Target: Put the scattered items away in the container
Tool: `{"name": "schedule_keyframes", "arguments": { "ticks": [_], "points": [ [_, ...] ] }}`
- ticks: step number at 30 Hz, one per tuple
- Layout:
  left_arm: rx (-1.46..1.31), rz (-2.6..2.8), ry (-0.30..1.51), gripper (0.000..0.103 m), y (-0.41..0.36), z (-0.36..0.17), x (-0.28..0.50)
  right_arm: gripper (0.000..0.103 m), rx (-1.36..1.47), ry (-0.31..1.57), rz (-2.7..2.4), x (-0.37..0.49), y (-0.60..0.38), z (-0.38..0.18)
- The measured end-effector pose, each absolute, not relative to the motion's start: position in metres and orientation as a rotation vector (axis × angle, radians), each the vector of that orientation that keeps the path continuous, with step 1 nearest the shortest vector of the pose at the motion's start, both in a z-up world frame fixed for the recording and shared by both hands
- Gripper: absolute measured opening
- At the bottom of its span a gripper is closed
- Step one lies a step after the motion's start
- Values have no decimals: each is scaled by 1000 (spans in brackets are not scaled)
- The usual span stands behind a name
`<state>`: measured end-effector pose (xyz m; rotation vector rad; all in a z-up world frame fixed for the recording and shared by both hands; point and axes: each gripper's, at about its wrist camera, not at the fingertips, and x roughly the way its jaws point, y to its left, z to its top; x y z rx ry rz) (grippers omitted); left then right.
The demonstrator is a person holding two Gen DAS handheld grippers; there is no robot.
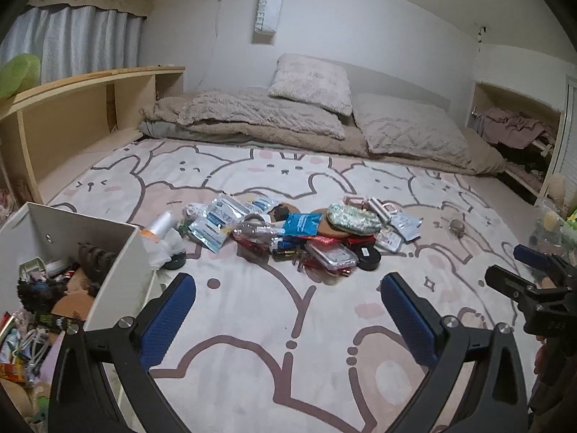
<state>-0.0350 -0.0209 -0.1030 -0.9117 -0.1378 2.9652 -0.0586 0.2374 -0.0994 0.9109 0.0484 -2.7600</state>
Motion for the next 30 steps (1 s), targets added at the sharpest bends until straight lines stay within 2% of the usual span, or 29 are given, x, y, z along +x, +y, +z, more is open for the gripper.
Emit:
{"name": "schedule_keyframes", "arguments": {
  "ticks": [18, 30],
  "points": [
    [-1110, 2893, 1, 103, -4, -170, -81, 103, 1088, 61, -2694, -104, 238, -175],
    [-1296, 2808, -45, 103, -4, -211, -119, 103, 1262, 86, -2610, -139, 221, -217]
  ]
}}
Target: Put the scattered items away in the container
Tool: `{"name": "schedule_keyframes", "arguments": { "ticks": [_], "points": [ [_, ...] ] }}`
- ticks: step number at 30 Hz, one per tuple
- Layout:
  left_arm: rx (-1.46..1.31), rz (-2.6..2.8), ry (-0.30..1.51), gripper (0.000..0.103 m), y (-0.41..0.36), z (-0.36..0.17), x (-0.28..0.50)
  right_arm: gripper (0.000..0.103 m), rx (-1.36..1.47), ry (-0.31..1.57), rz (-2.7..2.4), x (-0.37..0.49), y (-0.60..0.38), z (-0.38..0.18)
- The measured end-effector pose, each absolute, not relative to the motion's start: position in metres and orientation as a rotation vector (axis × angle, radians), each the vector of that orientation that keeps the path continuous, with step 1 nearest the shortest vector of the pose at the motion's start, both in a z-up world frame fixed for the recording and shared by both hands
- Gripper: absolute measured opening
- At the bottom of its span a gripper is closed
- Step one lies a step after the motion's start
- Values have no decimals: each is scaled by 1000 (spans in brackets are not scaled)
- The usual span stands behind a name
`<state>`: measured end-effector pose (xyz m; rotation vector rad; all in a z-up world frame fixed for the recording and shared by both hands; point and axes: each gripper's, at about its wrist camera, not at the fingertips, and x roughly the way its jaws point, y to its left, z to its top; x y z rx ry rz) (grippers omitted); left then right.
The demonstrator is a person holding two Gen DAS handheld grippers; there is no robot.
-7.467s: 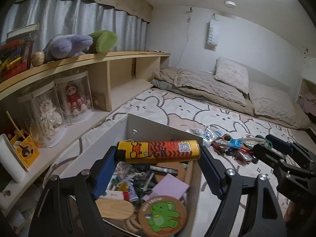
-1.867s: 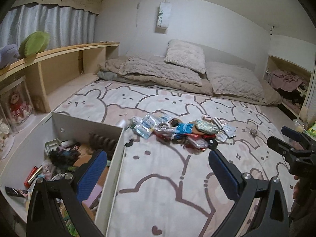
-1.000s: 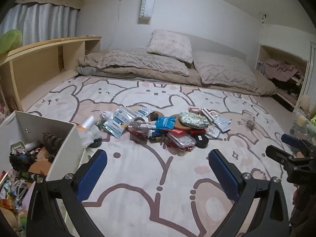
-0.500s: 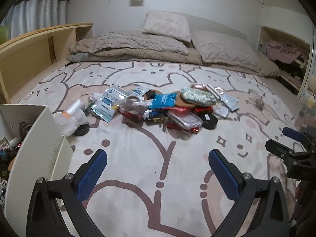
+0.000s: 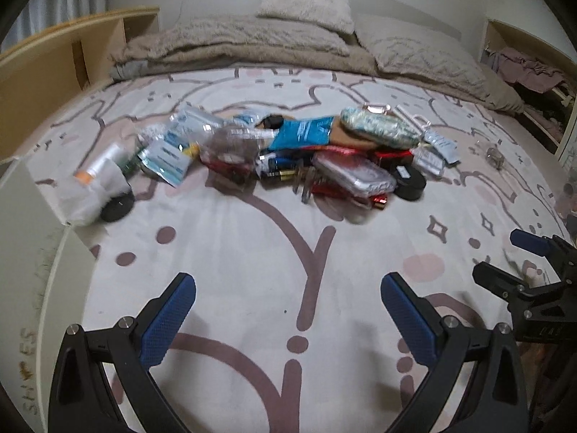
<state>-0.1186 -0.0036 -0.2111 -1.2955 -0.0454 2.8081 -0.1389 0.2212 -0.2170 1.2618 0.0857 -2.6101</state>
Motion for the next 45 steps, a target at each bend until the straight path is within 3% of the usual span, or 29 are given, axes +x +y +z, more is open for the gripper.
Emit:
{"name": "schedule_keyframes", "arguments": {
  "ticks": [17, 39, 45],
  "points": [
    [-1430, 2780, -84, 103, -13, -238, -143, 103, 1428, 6, -2643, -222, 200, -243],
    [-1415, 2738, -101, 102, -7, -242, -167, 103, 1378, -14, -2702, -264, 193, -251],
    [-1342, 2731, -108, 77, -4, -235, -191, 103, 1345, -54, -2702, -264, 196, -253]
  ]
}}
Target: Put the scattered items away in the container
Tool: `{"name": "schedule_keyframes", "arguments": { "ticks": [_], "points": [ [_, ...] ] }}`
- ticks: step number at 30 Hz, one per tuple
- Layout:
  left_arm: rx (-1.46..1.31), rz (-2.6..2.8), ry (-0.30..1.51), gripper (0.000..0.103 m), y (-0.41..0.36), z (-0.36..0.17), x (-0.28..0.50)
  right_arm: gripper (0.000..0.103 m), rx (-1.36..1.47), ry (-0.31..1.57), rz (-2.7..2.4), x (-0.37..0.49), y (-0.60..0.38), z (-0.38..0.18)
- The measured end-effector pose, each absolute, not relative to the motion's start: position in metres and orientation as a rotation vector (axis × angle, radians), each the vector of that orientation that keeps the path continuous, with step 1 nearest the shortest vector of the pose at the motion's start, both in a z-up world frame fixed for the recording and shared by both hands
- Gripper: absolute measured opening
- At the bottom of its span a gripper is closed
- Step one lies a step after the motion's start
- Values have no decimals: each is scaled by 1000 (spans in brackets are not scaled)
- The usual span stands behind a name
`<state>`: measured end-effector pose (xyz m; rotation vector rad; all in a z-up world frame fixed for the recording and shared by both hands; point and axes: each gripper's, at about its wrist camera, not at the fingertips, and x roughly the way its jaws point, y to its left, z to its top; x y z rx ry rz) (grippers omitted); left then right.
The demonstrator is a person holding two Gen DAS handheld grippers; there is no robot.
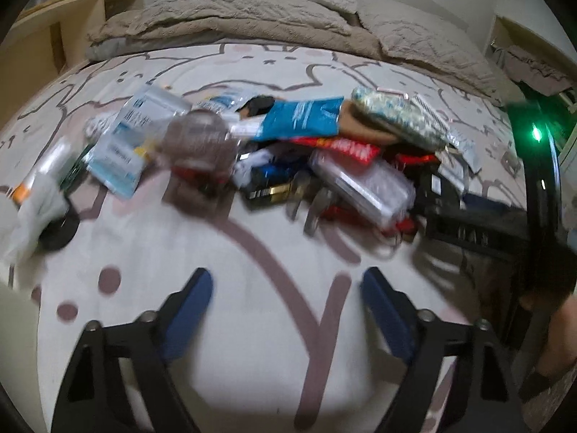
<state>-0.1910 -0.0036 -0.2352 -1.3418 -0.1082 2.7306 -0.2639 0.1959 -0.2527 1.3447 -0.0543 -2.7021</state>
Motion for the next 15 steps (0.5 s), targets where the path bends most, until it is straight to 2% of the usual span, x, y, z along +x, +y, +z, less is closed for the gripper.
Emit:
{"name": "schedule_keyframes", "arguments": {
  "ticks": [2, 5, 15],
  "points": [
    [-1333, 2740, -115, 69, -6, -235, -199, 103, 1335, -60, -2704, -263, 196, -253],
    [-1307, 2740, -132, 63, -8, -234, -209, 103, 1331, -35, -2716, -263, 193, -253],
    [-1240, 2666, -201, 61, -12, -237, -224, 103, 1281, -17, -2752, -259, 192, -251]
  ]
}}
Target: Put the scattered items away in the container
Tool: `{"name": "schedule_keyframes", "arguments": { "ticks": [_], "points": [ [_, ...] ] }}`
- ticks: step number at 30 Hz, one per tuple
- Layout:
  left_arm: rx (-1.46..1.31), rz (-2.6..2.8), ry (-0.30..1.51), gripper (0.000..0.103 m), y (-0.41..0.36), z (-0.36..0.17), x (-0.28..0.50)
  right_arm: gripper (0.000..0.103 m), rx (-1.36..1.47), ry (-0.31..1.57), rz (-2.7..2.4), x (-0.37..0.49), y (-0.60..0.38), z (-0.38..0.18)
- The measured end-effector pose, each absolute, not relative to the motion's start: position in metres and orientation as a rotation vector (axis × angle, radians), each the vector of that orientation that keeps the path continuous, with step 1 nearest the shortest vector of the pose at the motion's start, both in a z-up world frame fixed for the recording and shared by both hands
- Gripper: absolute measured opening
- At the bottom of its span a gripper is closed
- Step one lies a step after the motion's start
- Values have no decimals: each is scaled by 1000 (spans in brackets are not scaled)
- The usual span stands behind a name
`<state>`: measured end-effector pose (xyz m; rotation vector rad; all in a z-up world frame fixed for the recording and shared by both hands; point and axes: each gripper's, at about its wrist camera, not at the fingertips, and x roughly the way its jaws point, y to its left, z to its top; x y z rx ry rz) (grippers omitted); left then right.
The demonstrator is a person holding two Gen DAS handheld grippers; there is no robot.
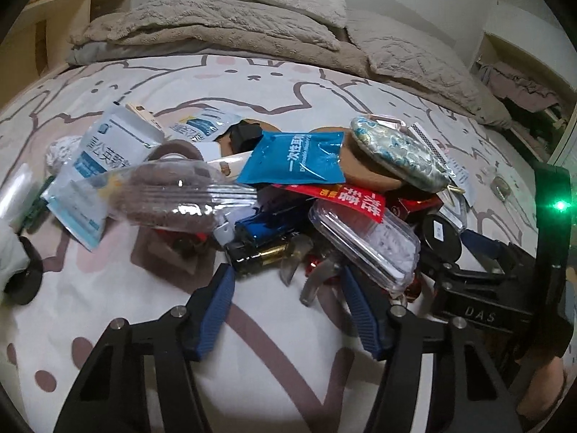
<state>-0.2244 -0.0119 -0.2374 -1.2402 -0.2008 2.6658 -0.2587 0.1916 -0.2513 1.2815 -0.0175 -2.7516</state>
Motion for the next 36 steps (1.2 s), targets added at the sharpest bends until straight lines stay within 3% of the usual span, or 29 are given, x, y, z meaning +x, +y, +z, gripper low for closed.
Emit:
{"name": "schedule_keyframes", "arguments": {
  "ticks": [2, 9, 11, 13, 15, 17, 22, 24, 25, 27, 36],
  "points": [
    [-1235, 2665, -221, 50, -14, -237, -224, 103, 1278, -26, -2749, -259, 192, -251],
    [-1230, 2678, -221, 39, -15, -236, -223, 98, 1232, -10, -2764, -253, 190, -247],
    [-1223, 2678, -218, 28, -14, -235, -221, 97, 1222, -6, -2768, -252, 189, -247],
    [-1220, 2683, -207, 26, -13, -234, -220, 89, 1204, -9, -2771, -251, 189, -246],
    [-1220, 2687, -202, 26, -13, -234, -220, 65, 1156, -27, -2785, -245, 192, -243],
    [-1217, 2692, -209, 25, -13, -233, -220, 52, 1128, -56, -2786, -243, 195, -241],
    [-1226, 2702, -268, 24, -20, -234, -217, 51, 1119, -107, -2769, -244, 200, -241],
    [-1239, 2705, -299, 21, -23, -235, -214, 51, 1121, -104, -2769, -243, 199, -241],
    [-1241, 2707, -309, 13, -24, -235, -212, 51, 1121, -103, -2769, -243, 199, -241],
    [-1253, 2708, -327, 13, -26, -234, -208, 51, 1123, -109, -2764, -243, 198, -241],
    [-1251, 2720, -261, 7, -19, -229, -189, 51, 1138, -122, -2702, -221, 197, -239]
  ]
}}
